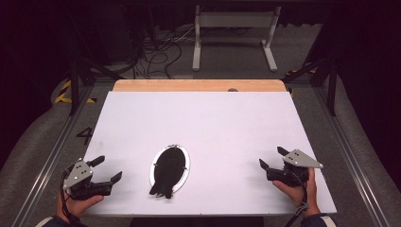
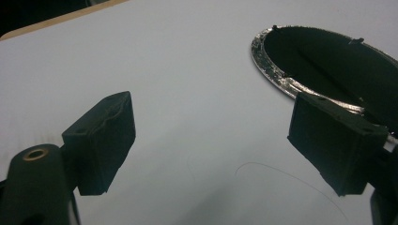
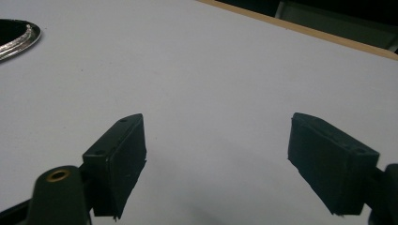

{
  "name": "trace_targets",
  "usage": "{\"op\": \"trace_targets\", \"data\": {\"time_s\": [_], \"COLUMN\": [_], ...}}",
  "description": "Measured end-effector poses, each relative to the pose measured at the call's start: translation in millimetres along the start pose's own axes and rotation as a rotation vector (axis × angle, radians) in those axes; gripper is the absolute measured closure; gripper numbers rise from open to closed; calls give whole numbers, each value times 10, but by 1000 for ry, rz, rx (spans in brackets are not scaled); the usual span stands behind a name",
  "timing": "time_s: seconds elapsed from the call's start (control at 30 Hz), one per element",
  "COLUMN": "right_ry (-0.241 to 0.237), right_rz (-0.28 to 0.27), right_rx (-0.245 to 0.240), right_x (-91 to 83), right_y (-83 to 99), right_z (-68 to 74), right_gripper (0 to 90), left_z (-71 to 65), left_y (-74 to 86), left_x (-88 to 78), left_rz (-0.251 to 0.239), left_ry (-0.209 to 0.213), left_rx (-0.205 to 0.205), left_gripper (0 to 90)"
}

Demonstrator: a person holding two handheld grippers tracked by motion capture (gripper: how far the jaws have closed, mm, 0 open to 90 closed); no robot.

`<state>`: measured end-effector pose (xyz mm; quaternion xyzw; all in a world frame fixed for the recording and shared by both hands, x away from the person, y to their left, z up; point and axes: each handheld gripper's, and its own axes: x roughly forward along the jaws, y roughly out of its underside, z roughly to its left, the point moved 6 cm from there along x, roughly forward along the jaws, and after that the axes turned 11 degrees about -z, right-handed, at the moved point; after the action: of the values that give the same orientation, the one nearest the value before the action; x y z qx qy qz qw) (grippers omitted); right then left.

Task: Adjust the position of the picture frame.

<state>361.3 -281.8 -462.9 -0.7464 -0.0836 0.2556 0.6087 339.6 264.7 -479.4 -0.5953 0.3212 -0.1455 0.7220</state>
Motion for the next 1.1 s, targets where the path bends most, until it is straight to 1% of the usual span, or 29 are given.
{"op": "trace_targets", "data": {"time_s": [0.07,0.1,0.13,0.2,0.23,0.27,0.3,0.33,0.37,0.4,0.43,0.47,0.53,0.6,0.63,0.67,0.73,0.83,0.9,0.93,1.03,1.1], "right_ry": [2,2,1,4,5,4,4,3,3,1,-2,-2,-11,-31,-40,-46,-55,-71,-85,-95,-112,-127], "right_rz": [-1,-1,0,0,4,7,11,13,15,17,24,30,43,46,48,52,61,79,90,93,99,100], "right_rx": [-8,-8,-7,-7,-10,-12,-13,-17,-20,-17,-15,-15,-17,-18,-9,-5,4,8,2,2,-4,-7], "right_x": [-1,-1,2,13,22,30,37,45,55,71,86,100,119,138,157,177,211,268,301,316,349,365], "right_y": [-1,-1,-1,-4,-3,1,2,0,-2,-2,1,7,17,13,8,6,12,17,12,9,-3,-12], "right_z": [2,2,2,4,10,17,27,36,43,53,62,75,103,136,149,161,179,229,275,300,360,398], "right_gripper": [197,197,196,197,198,201,202,206,217,239,252,269,324,377,420,465,522,608,663,690,742,773], "left_z": [-48,-48,-71,-107,-124,-145,-165,-185,-204,-208,-213,-213,-217,-242,-261,-276,-304,-311,-309,-303,-304,-316], "left_y": [8,8,12,28,31,33,34,36,36,37,41,42,43,44,41,40,31,45,51,51,50,43], "left_x": [44,44,56,88,99,105,111,112,118,124,133,147,180,248,283,307,356,432,466,477,498,520], "left_rz": [19,19,22,39,40,44,48,59,66,72,85,92,114,133,149,154,168,200,207,208,209,213], "left_ry": [14,14,23,41,52,60,70,78,91,94,97,102,106,127,140,147,164,182,187,192,199,206], "left_rx": [19,19,16,9,8,9,12,19,26,32,24,21,24,21,38,42,50,49,41,44,31,33], "left_gripper": [176,189,189,229,252,298,305,334,374,413,454,508,580,650,692,741,791,833,854,860,863,869]}}
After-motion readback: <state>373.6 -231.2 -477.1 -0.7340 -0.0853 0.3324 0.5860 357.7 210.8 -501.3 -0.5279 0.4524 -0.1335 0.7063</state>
